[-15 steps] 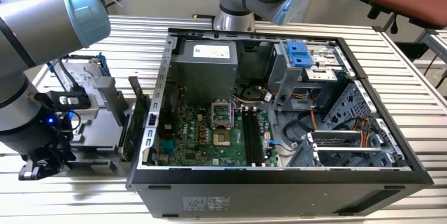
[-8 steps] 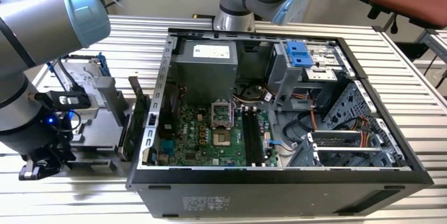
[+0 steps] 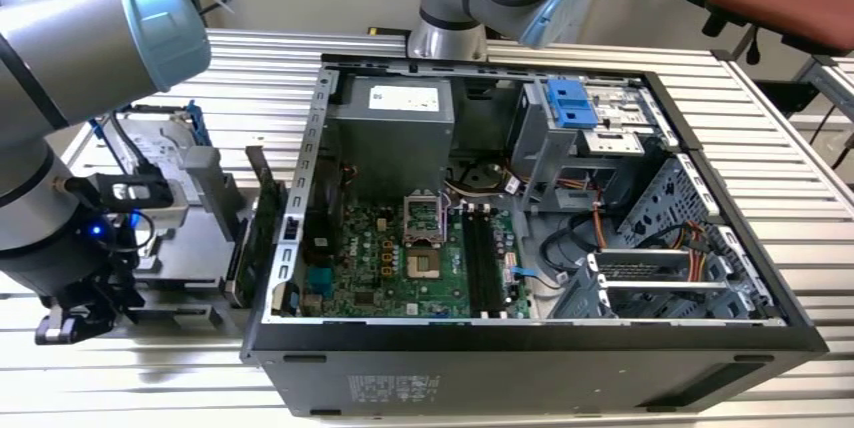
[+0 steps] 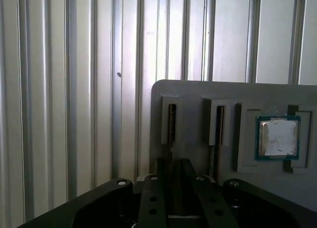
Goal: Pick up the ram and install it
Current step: 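Pick up the ram and move it above insertion slot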
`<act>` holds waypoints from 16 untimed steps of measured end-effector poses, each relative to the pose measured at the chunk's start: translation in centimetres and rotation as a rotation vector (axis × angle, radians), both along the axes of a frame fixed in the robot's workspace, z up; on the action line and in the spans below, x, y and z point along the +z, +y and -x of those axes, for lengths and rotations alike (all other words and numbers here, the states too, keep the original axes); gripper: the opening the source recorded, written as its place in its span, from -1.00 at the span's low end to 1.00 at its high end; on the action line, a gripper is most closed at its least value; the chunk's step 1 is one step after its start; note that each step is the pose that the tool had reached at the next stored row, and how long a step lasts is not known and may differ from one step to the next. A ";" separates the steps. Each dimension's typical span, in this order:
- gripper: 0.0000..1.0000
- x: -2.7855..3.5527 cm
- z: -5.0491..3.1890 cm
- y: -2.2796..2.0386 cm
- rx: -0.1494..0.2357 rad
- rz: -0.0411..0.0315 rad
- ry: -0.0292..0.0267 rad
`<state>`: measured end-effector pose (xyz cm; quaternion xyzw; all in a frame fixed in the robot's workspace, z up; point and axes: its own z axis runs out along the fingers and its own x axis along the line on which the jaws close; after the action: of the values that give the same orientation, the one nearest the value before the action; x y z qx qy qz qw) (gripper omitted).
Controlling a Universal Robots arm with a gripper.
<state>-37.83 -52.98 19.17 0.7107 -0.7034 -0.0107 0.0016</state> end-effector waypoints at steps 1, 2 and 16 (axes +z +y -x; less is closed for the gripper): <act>1.00 0.00 0.00 0.00 -0.003 0.0000 0.0000; 1.00 0.00 0.01 0.00 -0.008 0.0000 0.0000; -1.00 0.00 0.01 0.00 -0.009 0.0000 0.0000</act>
<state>-37.84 -52.98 19.17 0.7075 -0.7067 -0.0107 0.0016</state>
